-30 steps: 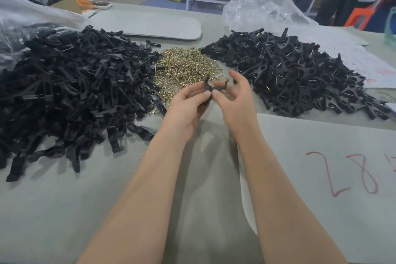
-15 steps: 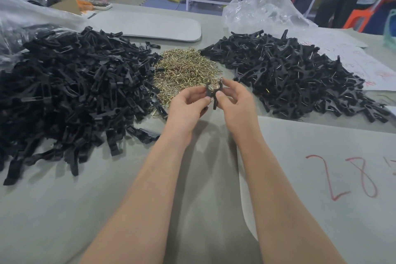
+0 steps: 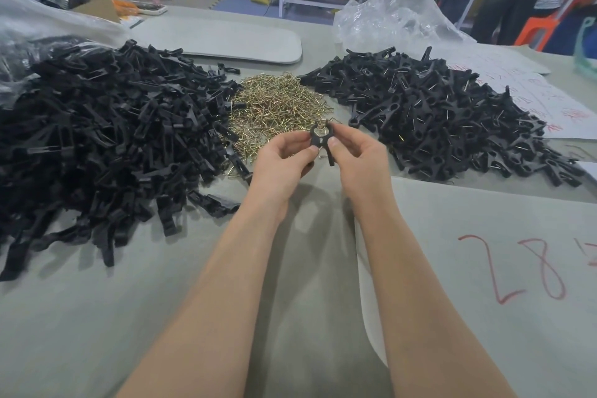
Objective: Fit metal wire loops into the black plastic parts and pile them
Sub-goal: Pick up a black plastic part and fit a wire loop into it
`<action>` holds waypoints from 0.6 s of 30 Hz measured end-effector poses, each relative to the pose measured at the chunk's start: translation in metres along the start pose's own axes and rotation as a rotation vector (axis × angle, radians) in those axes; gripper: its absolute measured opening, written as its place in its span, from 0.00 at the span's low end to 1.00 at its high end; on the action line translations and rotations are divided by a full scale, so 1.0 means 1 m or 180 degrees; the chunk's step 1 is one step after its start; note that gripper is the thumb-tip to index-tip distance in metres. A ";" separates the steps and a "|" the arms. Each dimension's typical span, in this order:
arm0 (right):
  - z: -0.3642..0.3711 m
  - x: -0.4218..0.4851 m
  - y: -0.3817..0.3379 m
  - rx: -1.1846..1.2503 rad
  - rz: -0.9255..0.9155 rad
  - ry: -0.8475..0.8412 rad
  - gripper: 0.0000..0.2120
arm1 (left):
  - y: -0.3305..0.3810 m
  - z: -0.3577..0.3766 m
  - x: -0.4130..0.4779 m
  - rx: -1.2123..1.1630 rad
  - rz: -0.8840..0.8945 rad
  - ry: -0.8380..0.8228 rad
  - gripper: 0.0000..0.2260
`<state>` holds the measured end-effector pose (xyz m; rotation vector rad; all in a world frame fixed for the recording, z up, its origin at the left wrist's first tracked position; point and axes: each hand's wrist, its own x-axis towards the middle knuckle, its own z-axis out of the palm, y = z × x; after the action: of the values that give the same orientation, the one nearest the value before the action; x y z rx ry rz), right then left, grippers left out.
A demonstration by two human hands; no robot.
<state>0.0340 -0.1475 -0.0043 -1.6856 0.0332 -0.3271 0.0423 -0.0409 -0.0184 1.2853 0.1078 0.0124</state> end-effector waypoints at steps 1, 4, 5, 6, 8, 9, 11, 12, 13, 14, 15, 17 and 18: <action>-0.001 0.001 0.000 0.0043 0.0022 0.0022 0.15 | 0.000 0.000 0.000 -0.0017 -0.0001 0.0003 0.11; -0.002 0.001 0.000 0.0007 0.0022 0.0005 0.15 | 0.001 0.000 -0.001 0.0048 0.0018 -0.0022 0.11; -0.001 0.001 0.000 -0.0009 0.0014 -0.0021 0.15 | 0.001 0.000 -0.001 0.0085 0.0031 -0.0029 0.11; -0.001 0.001 0.000 -0.0005 0.0010 -0.0042 0.15 | 0.001 0.001 -0.002 0.0126 0.0052 -0.0028 0.11; 0.000 0.000 0.000 0.0021 0.0008 -0.0072 0.15 | 0.001 0.000 -0.002 0.0248 0.0104 -0.0014 0.12; 0.000 0.000 -0.001 0.0028 0.0004 -0.0084 0.15 | 0.002 0.000 -0.003 0.0308 0.0123 -0.0015 0.12; -0.001 0.000 -0.001 0.0033 -0.0011 -0.0100 0.13 | 0.003 0.000 -0.005 0.0380 0.0126 -0.0042 0.11; -0.001 -0.001 0.000 0.0037 -0.0013 -0.0085 0.12 | 0.004 -0.001 -0.005 0.0394 0.0119 -0.0061 0.11; -0.002 -0.001 0.001 0.0042 -0.0004 -0.0049 0.10 | 0.005 -0.001 -0.006 0.0394 0.0108 -0.0082 0.10; -0.002 -0.001 0.001 0.0052 0.0017 -0.0006 0.08 | 0.007 -0.002 -0.007 0.0369 0.0094 -0.0105 0.09; -0.003 -0.001 0.002 0.0088 0.0045 0.0018 0.06 | 0.008 -0.004 -0.007 0.0303 0.0077 -0.0125 0.07; -0.004 -0.001 0.001 0.0282 0.0140 0.0013 0.07 | 0.012 -0.005 -0.008 0.0170 0.0054 -0.0133 0.05; -0.003 -0.001 0.001 0.0406 0.0206 -0.0001 0.08 | 0.014 -0.006 -0.009 0.0153 0.0042 -0.0121 0.05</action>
<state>0.0323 -0.1507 -0.0050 -1.5549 0.0653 -0.2746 0.0338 -0.0322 -0.0064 1.3337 0.0673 -0.0035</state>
